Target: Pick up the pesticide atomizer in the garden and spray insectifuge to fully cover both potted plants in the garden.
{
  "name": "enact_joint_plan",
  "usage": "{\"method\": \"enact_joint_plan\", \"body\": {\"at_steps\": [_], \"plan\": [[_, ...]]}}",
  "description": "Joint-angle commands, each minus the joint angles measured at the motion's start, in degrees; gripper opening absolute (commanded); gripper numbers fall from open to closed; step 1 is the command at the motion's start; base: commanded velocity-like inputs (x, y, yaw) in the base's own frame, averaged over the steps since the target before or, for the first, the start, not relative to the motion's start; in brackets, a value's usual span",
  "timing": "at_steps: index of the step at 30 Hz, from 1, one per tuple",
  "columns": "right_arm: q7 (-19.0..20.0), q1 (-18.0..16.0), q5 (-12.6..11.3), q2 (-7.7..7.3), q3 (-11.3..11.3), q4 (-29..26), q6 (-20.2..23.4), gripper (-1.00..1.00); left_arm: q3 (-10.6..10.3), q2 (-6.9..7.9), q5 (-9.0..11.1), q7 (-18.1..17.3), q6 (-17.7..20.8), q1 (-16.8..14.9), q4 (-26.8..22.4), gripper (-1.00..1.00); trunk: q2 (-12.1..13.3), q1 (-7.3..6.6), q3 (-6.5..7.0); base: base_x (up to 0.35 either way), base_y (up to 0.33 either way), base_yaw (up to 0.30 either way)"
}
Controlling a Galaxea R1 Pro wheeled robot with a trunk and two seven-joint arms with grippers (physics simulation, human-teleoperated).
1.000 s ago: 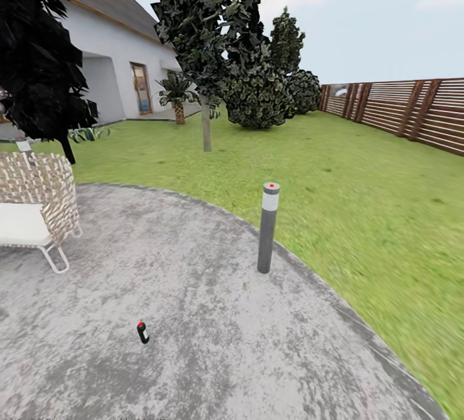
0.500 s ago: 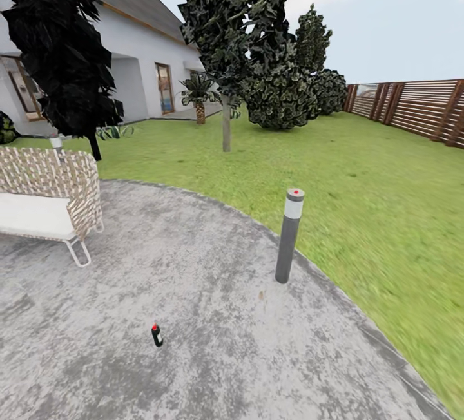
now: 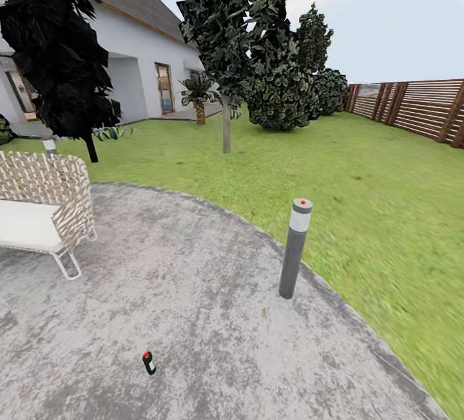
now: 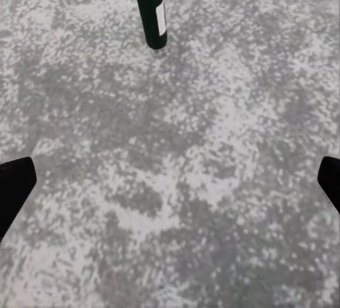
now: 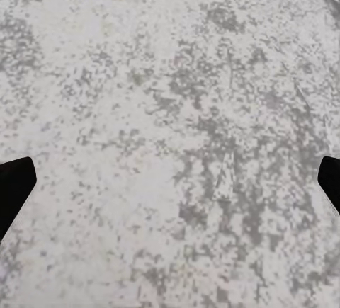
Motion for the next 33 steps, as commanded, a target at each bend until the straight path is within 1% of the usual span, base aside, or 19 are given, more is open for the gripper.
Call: {"method": "enact_joint_plan", "body": {"at_steps": [1, 13, 23, 29, 33], "plan": [[0.03, -0.04, 0.40, 0.02, -0.27, 0.05, -0.17, 1.00, 0.05, -0.01, 0.06, 0.03, -0.19, -0.03, 0.05, 1.00, -0.02, 0.01, -0.05, 0.126, 0.000, 0.000], [-0.05, -0.04, 0.28, 0.43, -0.30, -0.53, -0.14, 1.00, 0.05, -0.09, 0.06, 0.03, -0.19, -0.03, 0.05, 1.00, -0.02, 0.01, -0.14, 0.028, 0.000, 0.000], [-0.05, -0.04, 0.33, 0.45, -0.21, -0.91, -0.13, 1.00, 0.05, -0.10, 0.06, 0.03, -0.19, -0.03, 0.05, 1.00, -0.02, 0.01, -0.17, 0.000, 0.000, 0.000], [0.03, -0.04, 0.45, 0.10, -0.16, -0.83, -0.08, 1.00, 0.05, -0.10, 0.06, 0.03, -0.19, -0.03, 0.05, 1.00, -0.02, 0.01, -0.17, 0.000, 0.000, 0.000], [0.03, -0.04, 1.00, 0.22, -0.15, -0.83, -0.05, 1.00, 0.05, -0.10, 0.06, 0.03, -0.19, -0.03, 0.05, 1.00, -0.02, 0.01, -0.17, 0.053, 0.000, 0.000]]}}
